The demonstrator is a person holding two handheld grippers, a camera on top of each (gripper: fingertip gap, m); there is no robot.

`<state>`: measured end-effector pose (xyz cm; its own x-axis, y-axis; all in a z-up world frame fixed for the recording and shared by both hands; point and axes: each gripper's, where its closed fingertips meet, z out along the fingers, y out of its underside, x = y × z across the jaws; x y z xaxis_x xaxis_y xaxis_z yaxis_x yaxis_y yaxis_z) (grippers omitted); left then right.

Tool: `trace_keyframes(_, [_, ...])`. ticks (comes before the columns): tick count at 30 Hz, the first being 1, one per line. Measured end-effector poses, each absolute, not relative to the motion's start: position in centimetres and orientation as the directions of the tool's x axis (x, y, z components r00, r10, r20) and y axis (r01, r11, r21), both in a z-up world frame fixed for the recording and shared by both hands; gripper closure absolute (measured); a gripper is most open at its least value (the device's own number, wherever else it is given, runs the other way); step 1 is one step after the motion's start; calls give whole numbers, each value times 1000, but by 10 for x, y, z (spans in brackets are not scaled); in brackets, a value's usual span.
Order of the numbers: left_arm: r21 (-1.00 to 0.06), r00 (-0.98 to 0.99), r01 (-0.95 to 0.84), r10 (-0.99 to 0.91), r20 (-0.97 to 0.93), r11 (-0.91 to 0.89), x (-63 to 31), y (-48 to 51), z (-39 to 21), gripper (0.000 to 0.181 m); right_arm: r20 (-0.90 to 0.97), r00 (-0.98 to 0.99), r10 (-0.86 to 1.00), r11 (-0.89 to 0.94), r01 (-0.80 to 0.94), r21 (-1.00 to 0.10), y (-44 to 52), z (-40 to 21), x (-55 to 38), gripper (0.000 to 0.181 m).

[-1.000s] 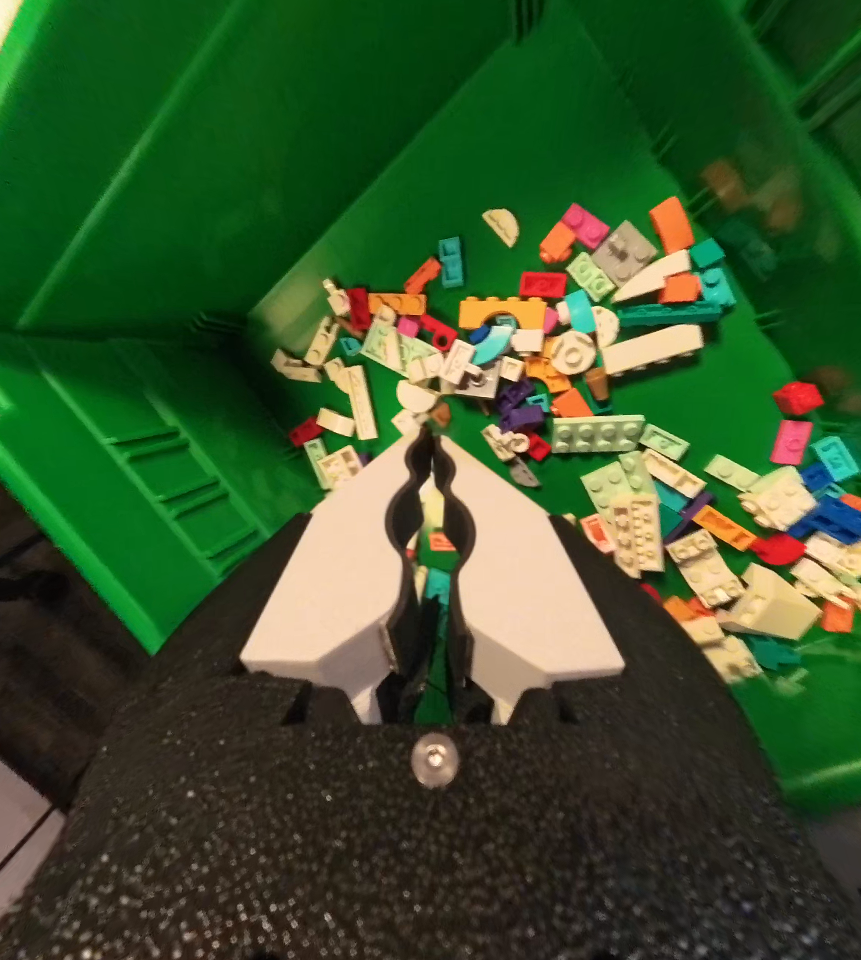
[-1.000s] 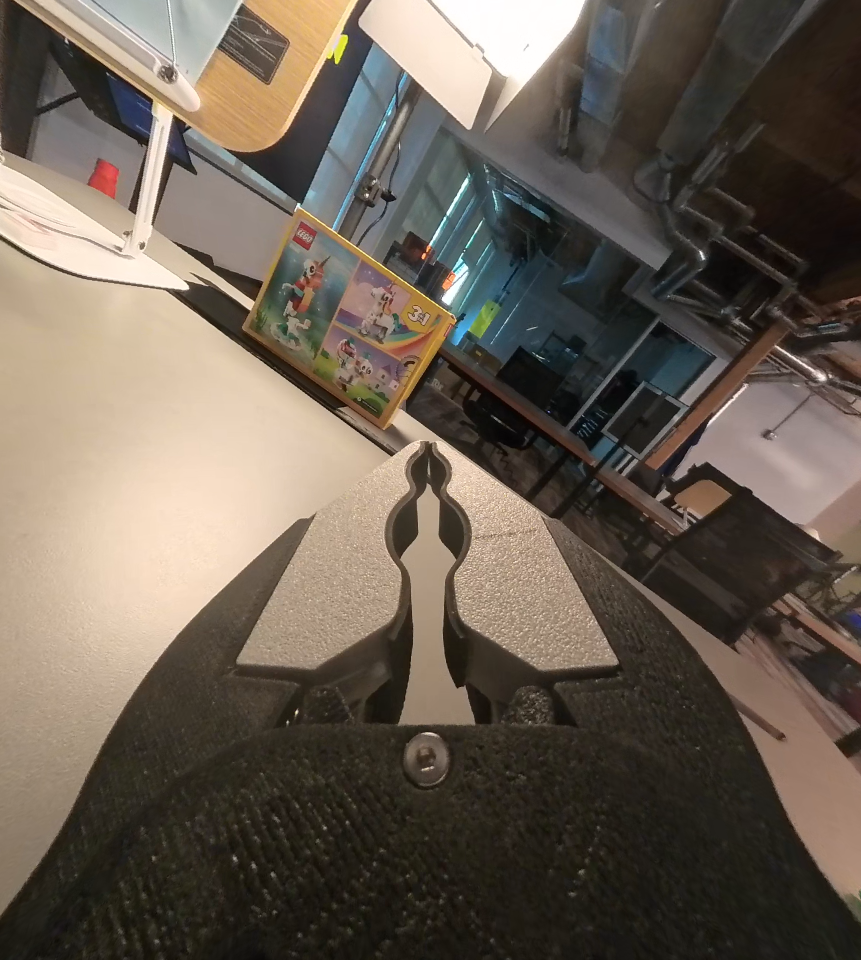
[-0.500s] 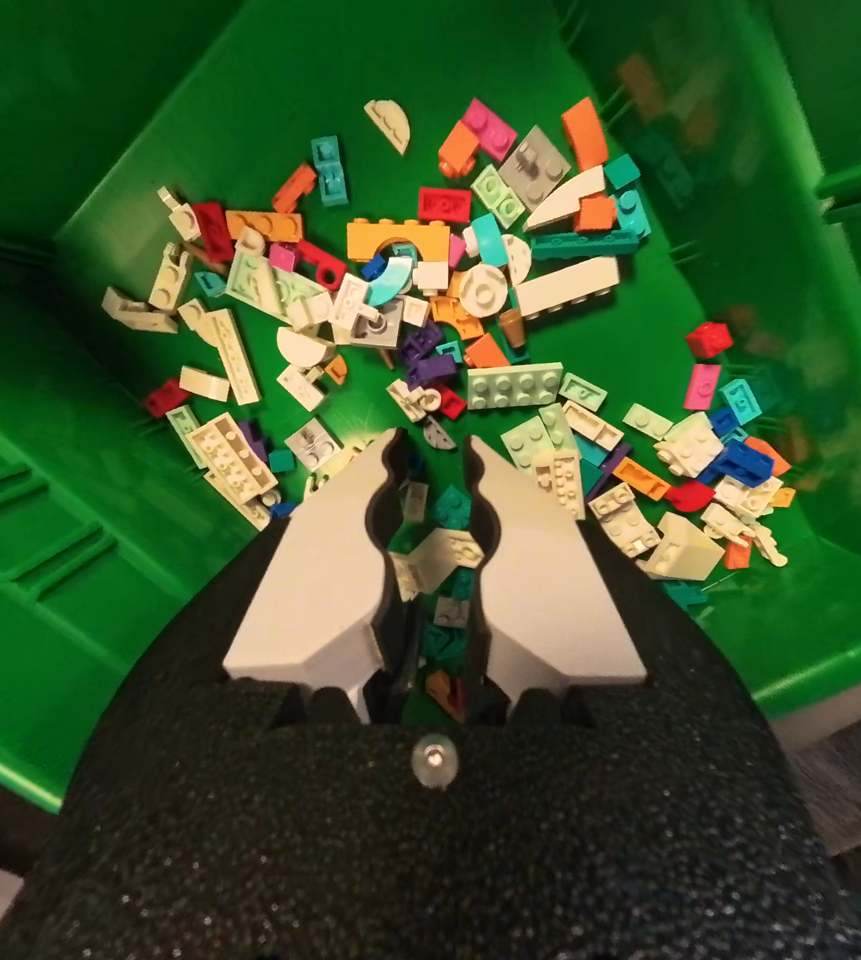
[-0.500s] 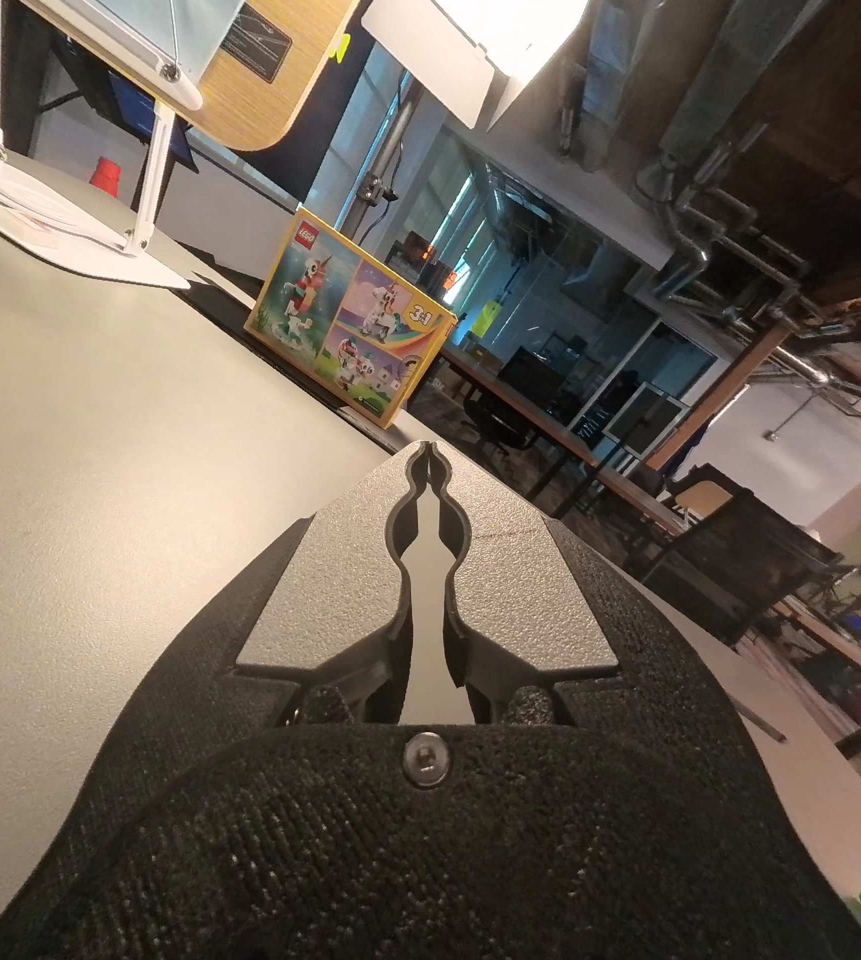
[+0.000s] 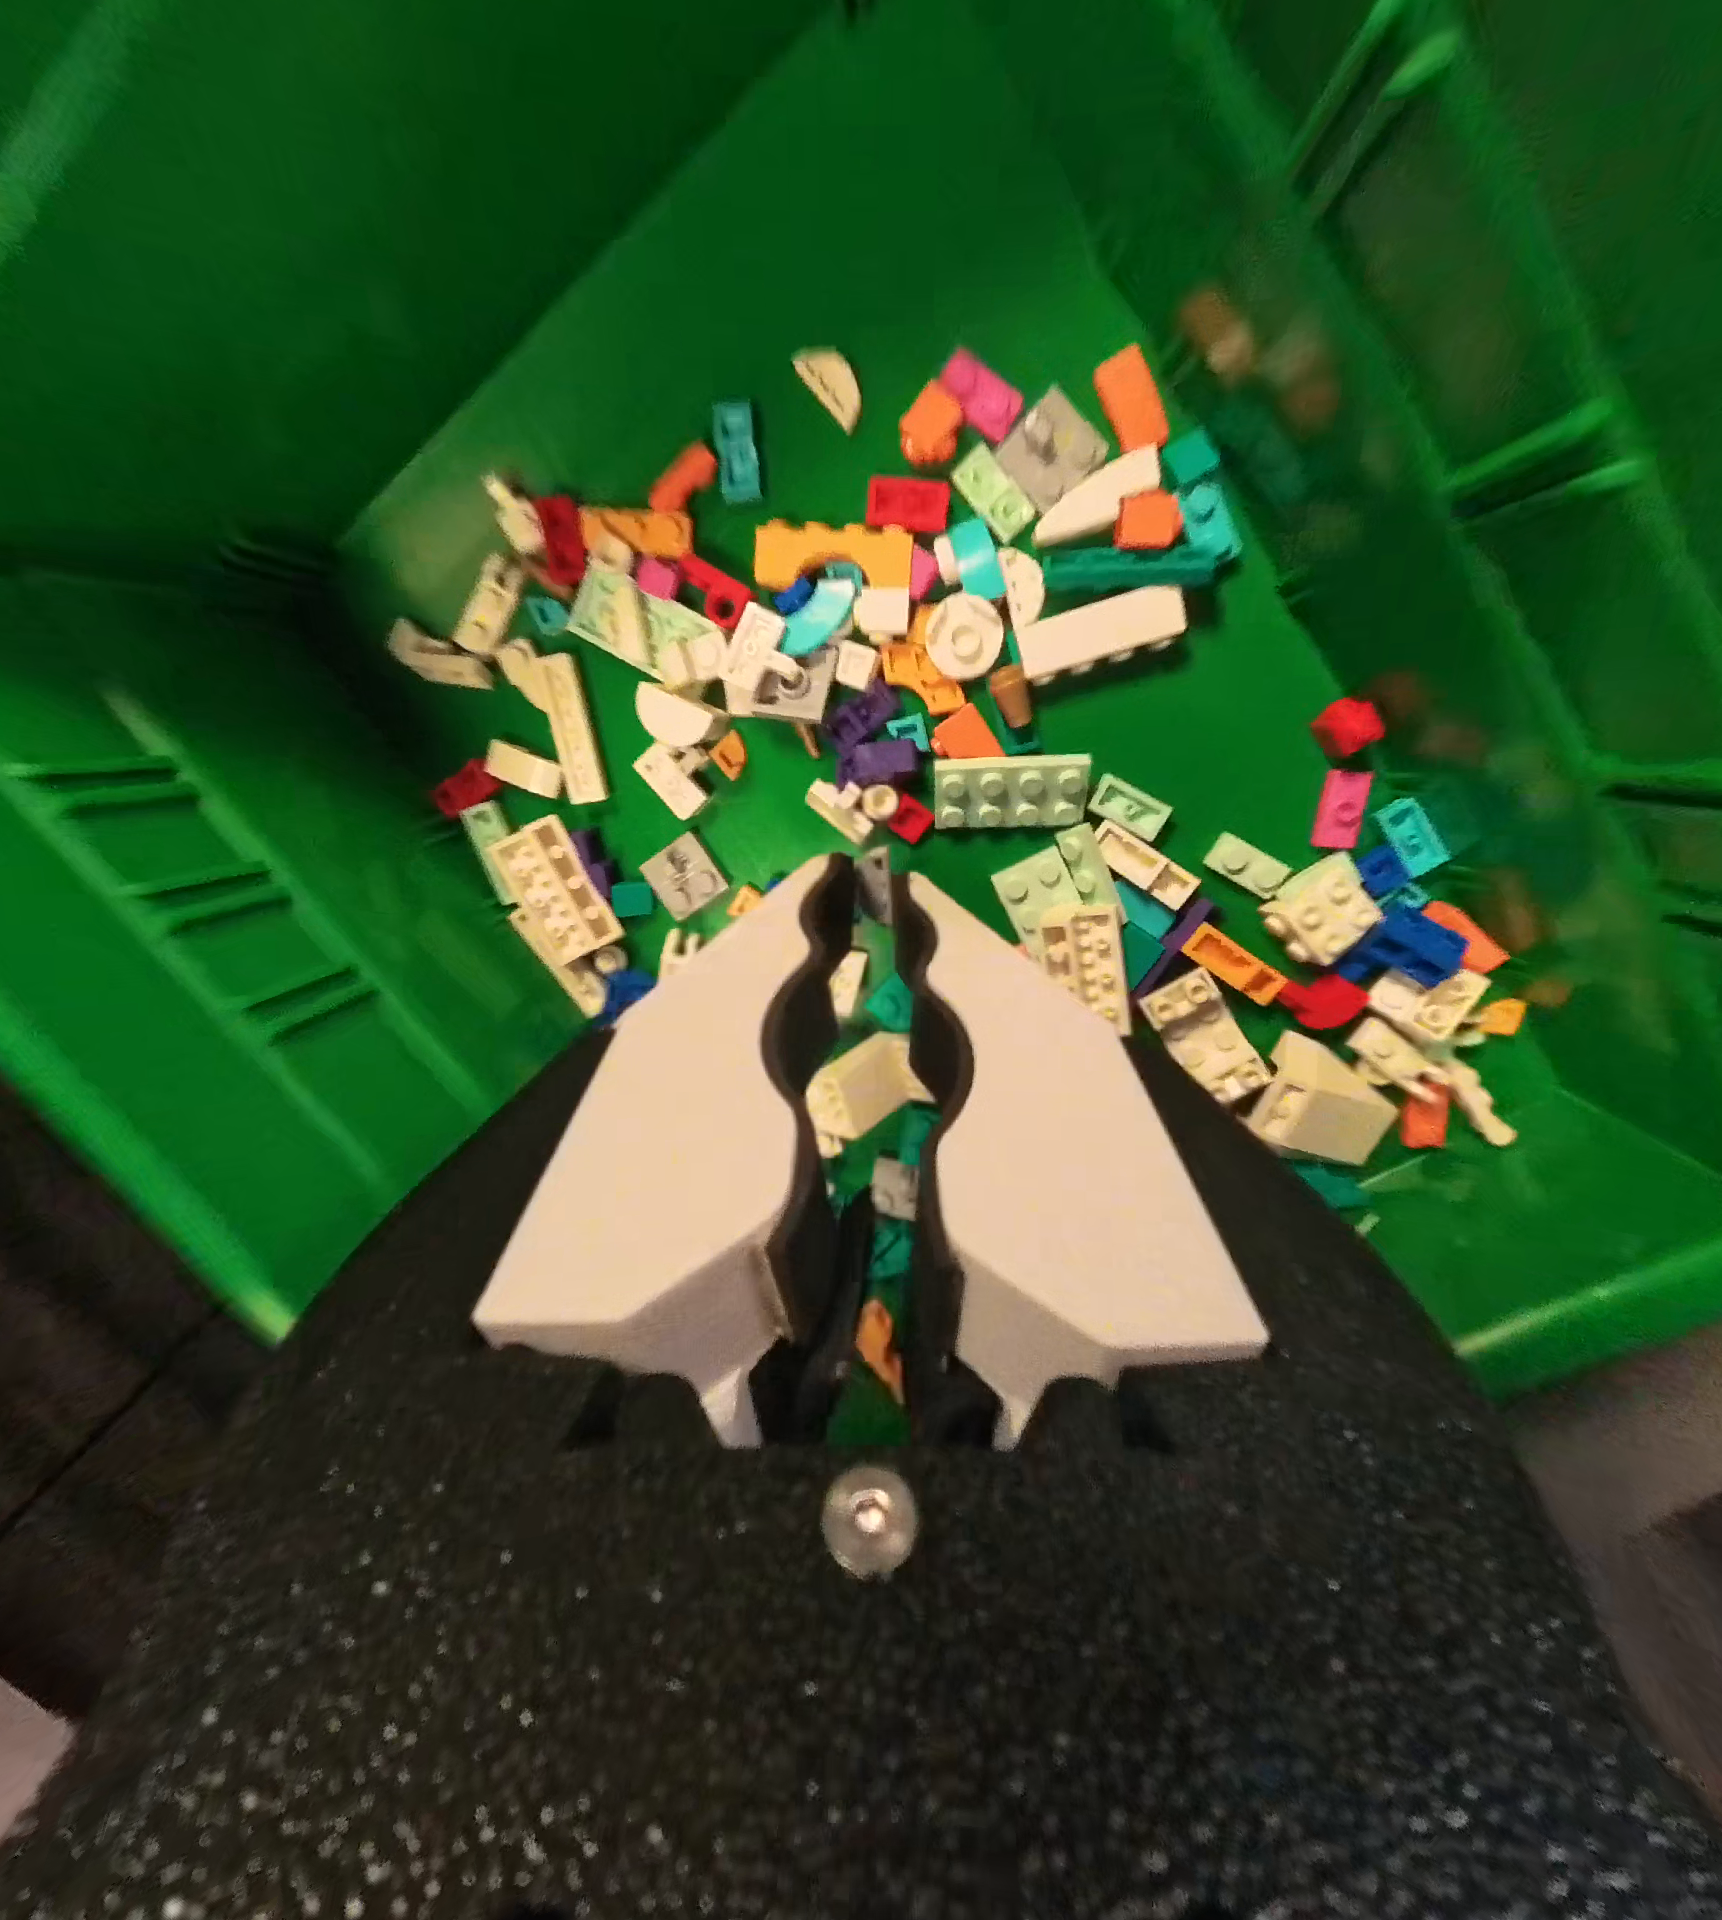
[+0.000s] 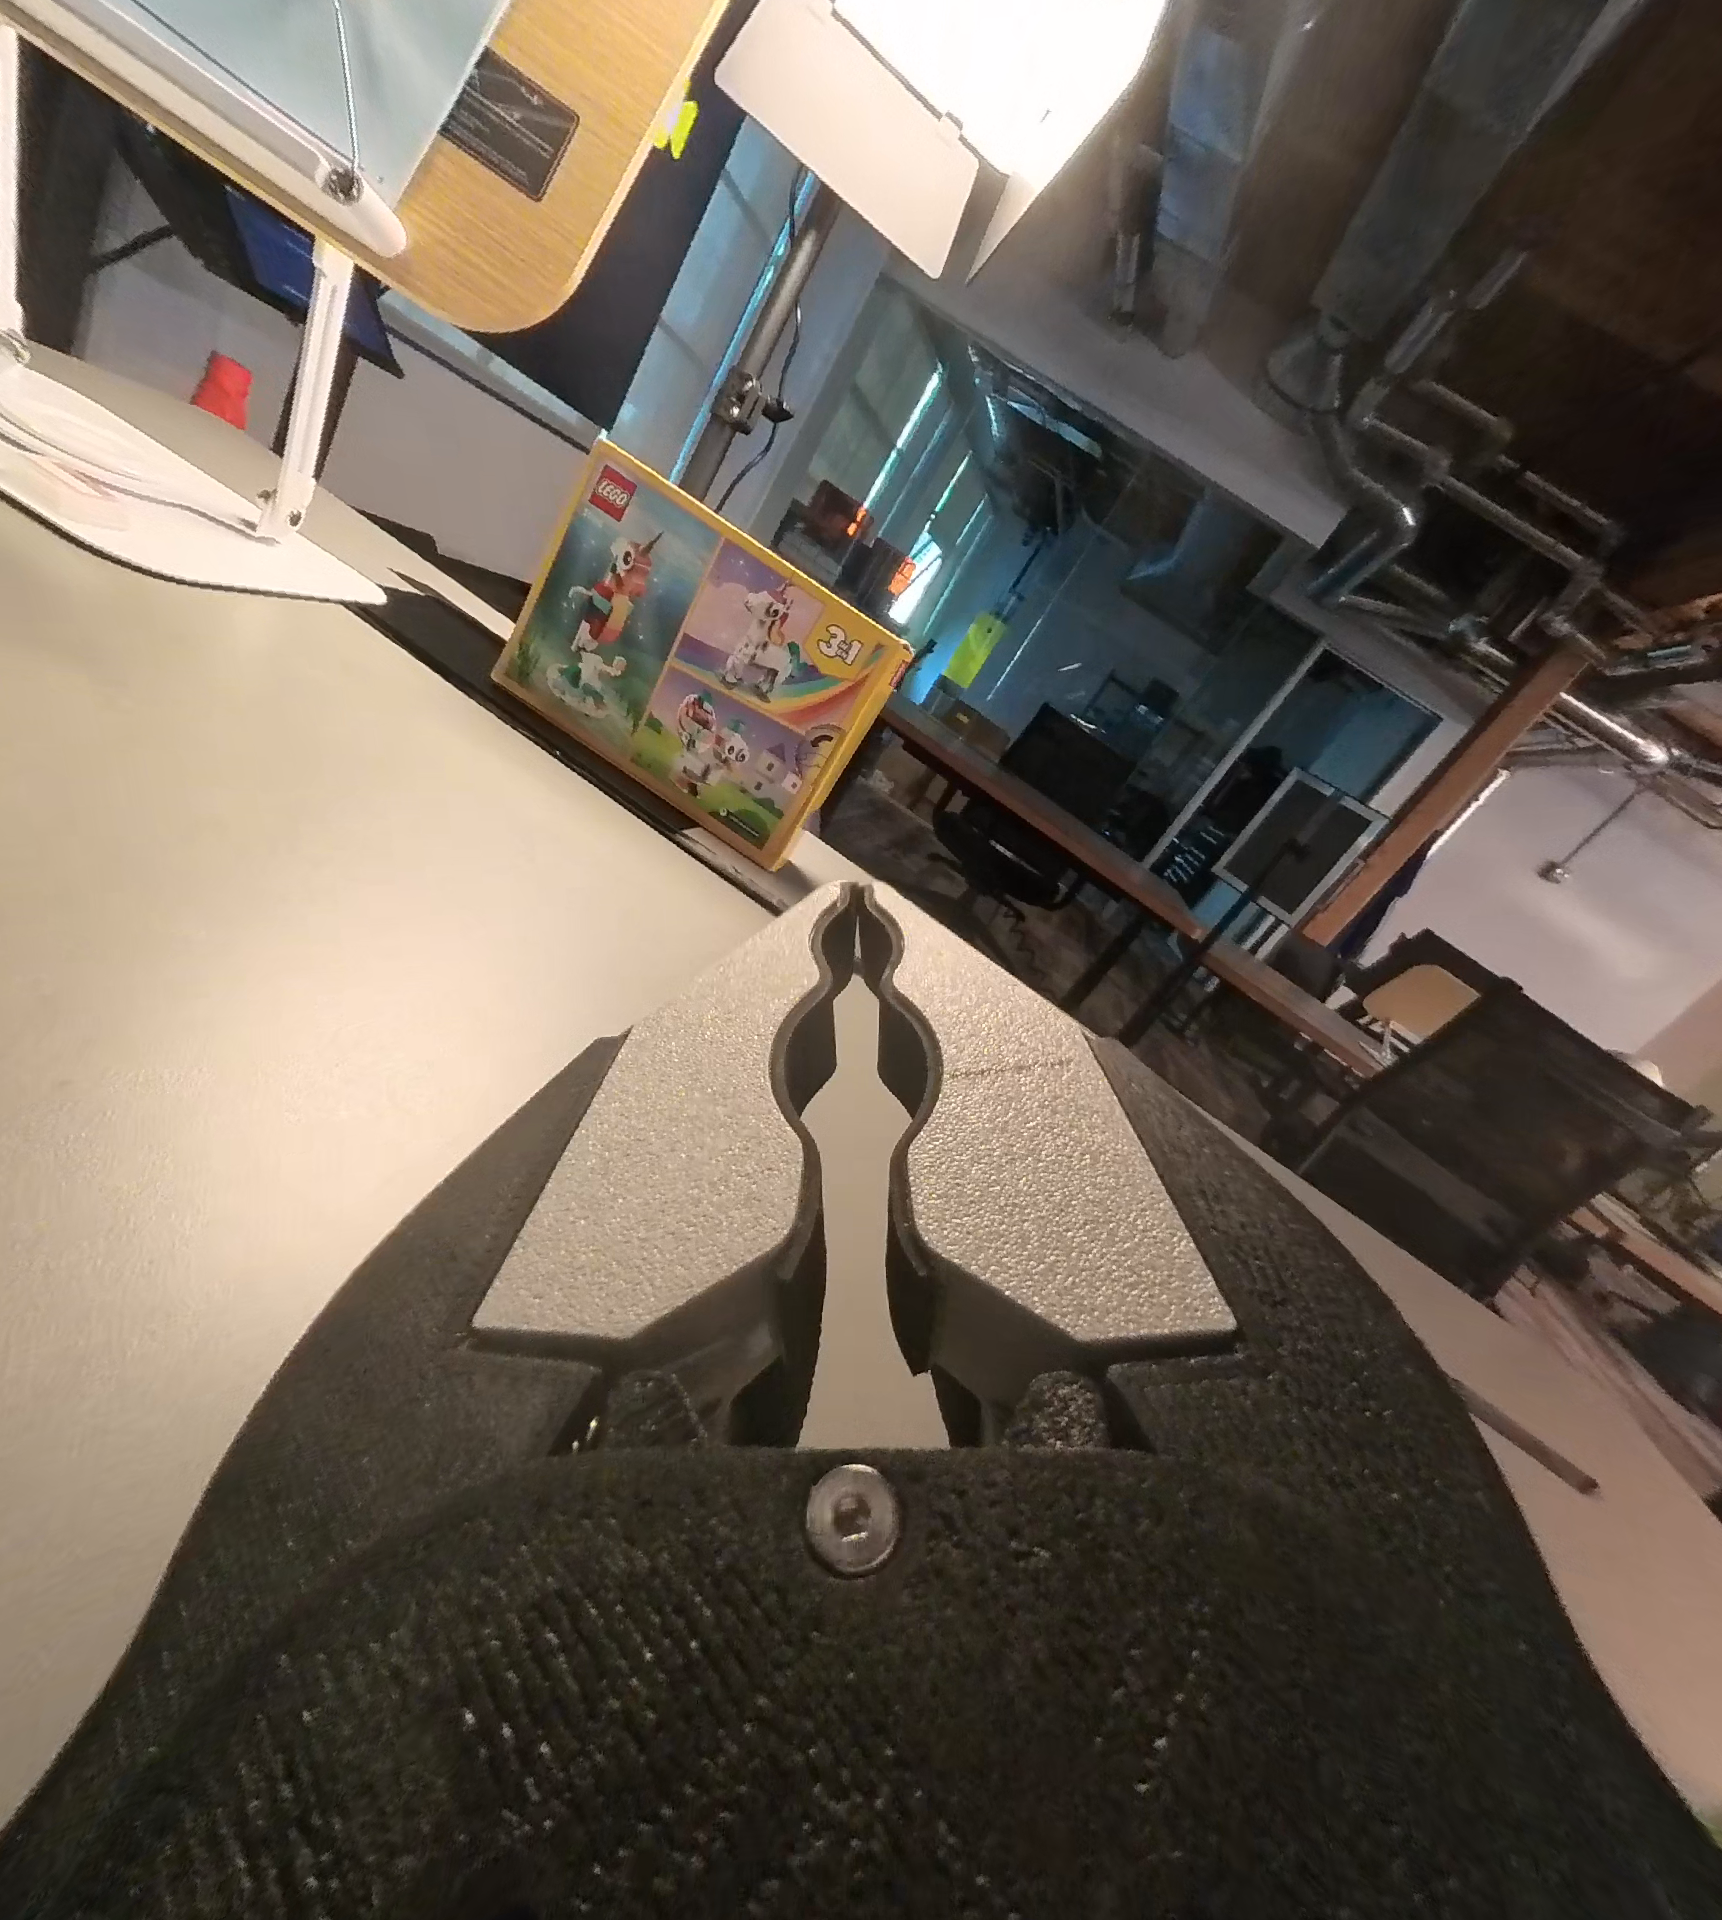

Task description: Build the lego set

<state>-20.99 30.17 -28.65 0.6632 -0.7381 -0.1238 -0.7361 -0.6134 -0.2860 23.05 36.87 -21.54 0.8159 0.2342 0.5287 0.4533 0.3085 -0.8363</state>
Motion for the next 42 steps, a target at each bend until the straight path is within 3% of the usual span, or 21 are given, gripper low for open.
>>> trace_keyframes(7, [-476,618,-764,-706,-346,-436,-144,302,-185,177,523,804,283,356,418,-836,363,-212,222,181])
trace_keyframes(13, [-502,543,-804,-737,-403,-319,-59,282,-147,177,523,788,327,393,389,-833,358,-209,211,181])
trace_keyframes(20, [-445,384,-860,-891,-241,-250,43,273,-207,176,507,781,365,424,346,-837,356,-205,198,181])
trace_keyframes(28, [-430,499,-777,-866,25,-460,101,320,-285,176,470,800,373,437,296,-849,350,-198,200,181])
trace_keyframes(33, [-302,512,-826,-857,-50,-476,94,328,-309,176,446,815,370,432,274,-859,351,-195,204,181])
trace_keyframes(42, [-246,531,-823,-847,-16,-512,96,328,-320,164,444,814,374,445,262,-856,348,-191,201,181])
